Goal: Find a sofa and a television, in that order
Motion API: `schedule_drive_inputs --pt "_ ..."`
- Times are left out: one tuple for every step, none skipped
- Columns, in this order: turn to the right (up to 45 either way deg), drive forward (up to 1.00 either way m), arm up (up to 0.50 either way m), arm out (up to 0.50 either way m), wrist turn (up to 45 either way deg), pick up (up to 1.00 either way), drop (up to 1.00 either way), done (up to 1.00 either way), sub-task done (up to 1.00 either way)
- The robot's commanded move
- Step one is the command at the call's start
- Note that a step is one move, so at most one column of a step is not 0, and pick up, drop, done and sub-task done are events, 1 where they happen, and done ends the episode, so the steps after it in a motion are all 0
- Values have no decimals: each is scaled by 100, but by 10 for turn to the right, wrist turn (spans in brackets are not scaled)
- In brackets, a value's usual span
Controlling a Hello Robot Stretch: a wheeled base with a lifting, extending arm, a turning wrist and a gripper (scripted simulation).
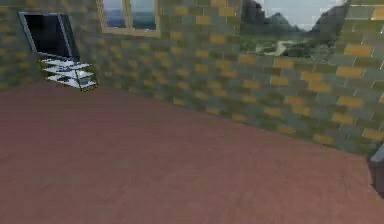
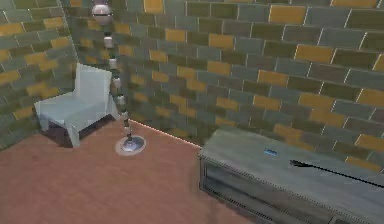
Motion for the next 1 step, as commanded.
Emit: schedule_drive_inputs --pt "-450 0 0 0 0 0 0 0 0"
